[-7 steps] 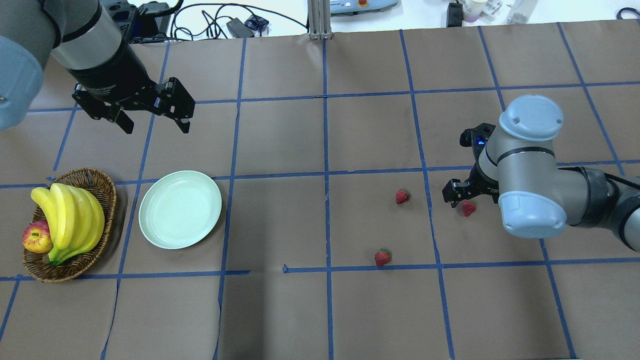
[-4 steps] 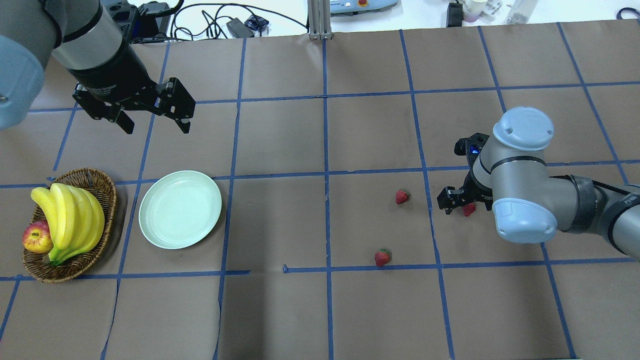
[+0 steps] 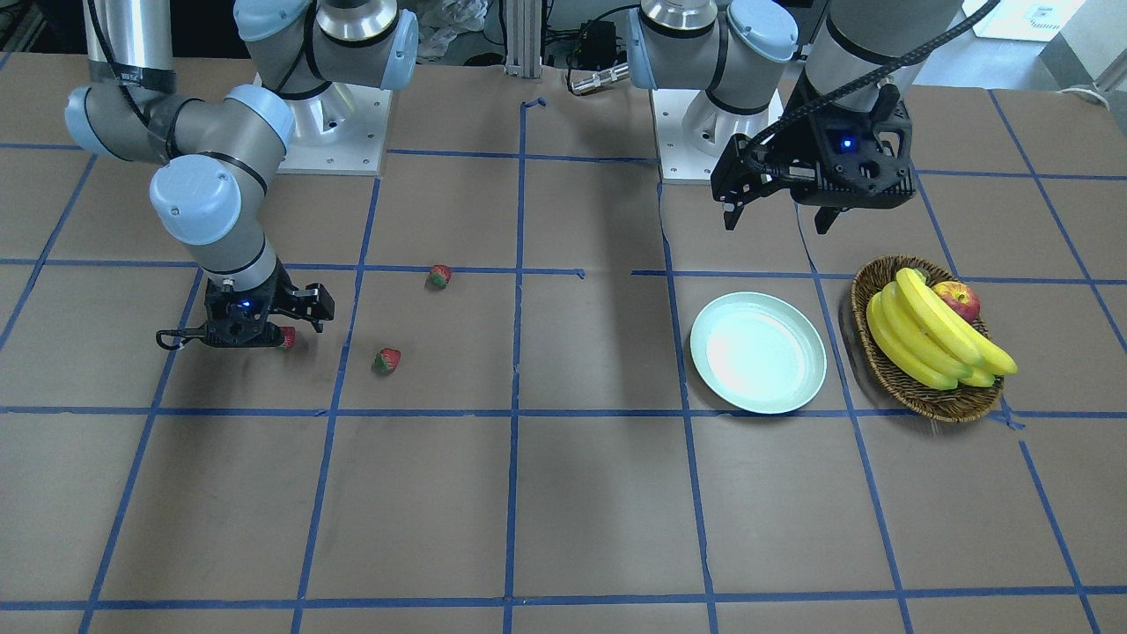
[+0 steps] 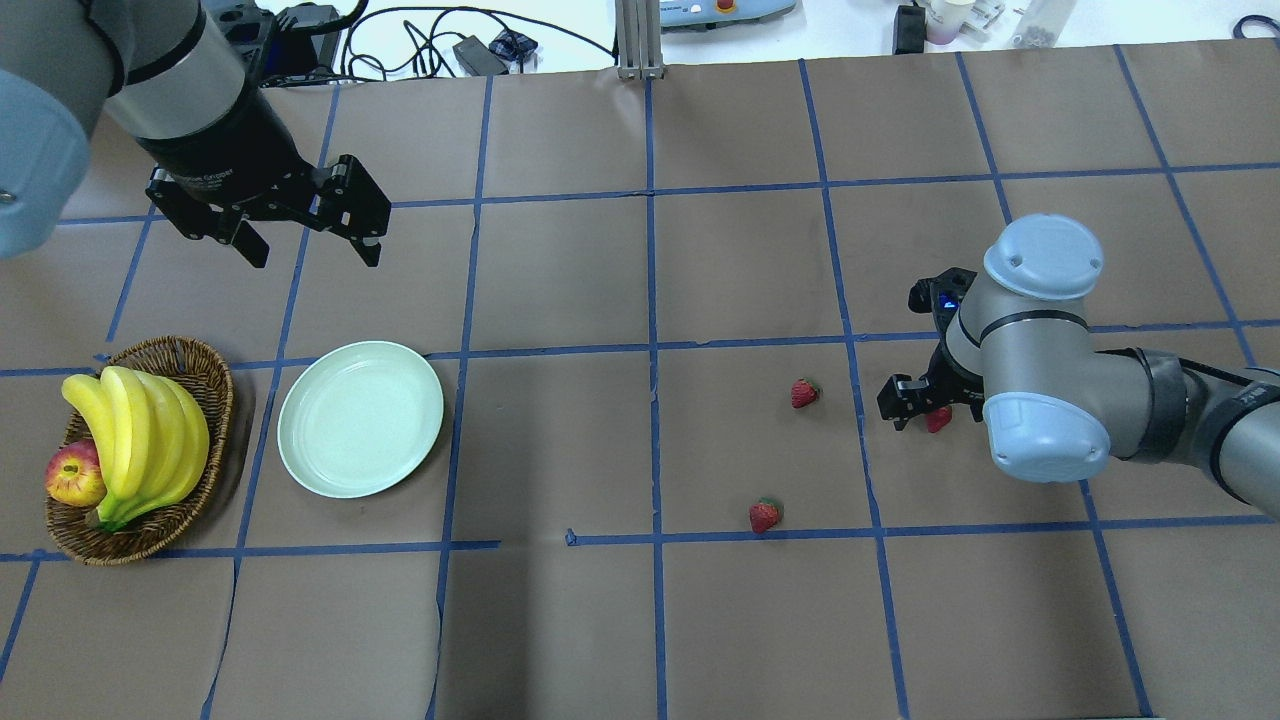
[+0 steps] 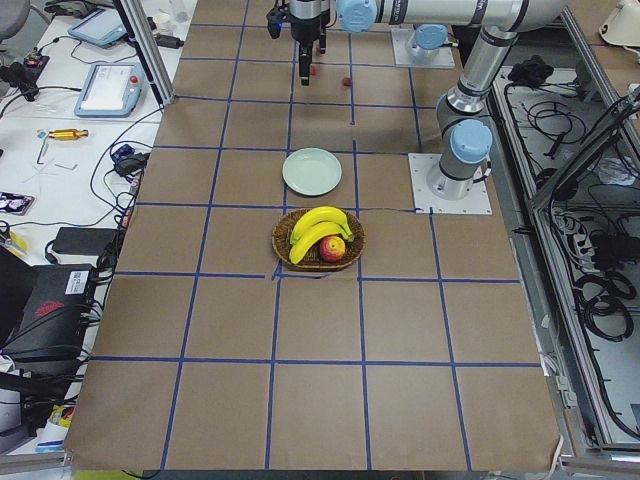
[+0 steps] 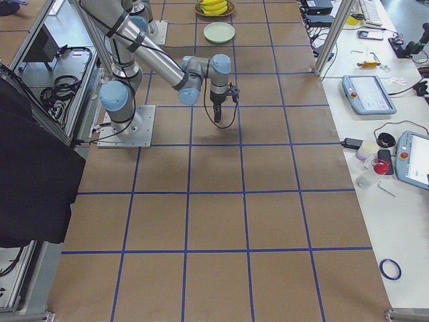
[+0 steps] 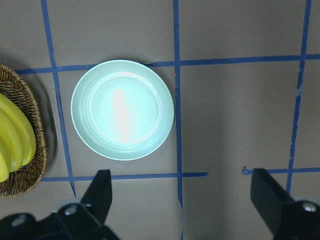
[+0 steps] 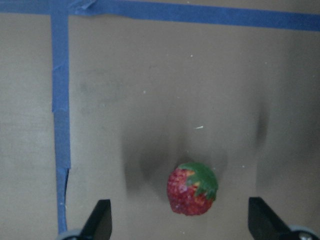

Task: Collect all strawberries into plate
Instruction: 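Move the right gripper down to the strawberry farthest from the plate, then close the right gripper on the strawberry and lift it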

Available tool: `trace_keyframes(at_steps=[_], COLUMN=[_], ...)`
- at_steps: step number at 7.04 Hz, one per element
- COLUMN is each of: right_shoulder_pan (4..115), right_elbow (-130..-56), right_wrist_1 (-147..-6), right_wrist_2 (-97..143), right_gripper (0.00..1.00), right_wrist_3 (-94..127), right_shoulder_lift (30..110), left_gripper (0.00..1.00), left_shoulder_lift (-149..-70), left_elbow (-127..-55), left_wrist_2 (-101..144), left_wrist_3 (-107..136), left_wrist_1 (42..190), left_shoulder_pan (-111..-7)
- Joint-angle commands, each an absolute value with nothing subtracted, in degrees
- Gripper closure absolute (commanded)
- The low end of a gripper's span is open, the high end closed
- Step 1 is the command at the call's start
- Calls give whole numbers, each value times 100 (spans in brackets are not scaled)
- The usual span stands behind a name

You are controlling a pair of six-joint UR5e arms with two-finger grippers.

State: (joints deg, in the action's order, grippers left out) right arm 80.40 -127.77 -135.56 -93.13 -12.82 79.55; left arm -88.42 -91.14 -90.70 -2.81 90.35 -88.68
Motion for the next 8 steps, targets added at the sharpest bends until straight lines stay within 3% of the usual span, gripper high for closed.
trace_keyframes(at_steps=[1, 5, 8], right_shoulder_pan=[7989, 7972, 7972], right_elbow=[-12779, -12779, -12500], right_wrist_1=[-13658, -13684, -13668], right_wrist_2=[-9290, -9343, -9290], right_gripper=[20, 70, 74], right_wrist_3=[-1327, -1432, -1380], right_shoulder_lift=[7910, 7866, 7945], left_gripper=[0, 0, 0], left_shoulder_lift=[-8842, -8850, -8842], left_elbow=[-9114, -9114, -9114], left_wrist_2=[-9070, -9070, -9070], left_wrist_3=[-281, -281, -281], left_wrist_1=[9035, 9035, 9035], left_shoulder_pan=[-8868, -8868, -8868])
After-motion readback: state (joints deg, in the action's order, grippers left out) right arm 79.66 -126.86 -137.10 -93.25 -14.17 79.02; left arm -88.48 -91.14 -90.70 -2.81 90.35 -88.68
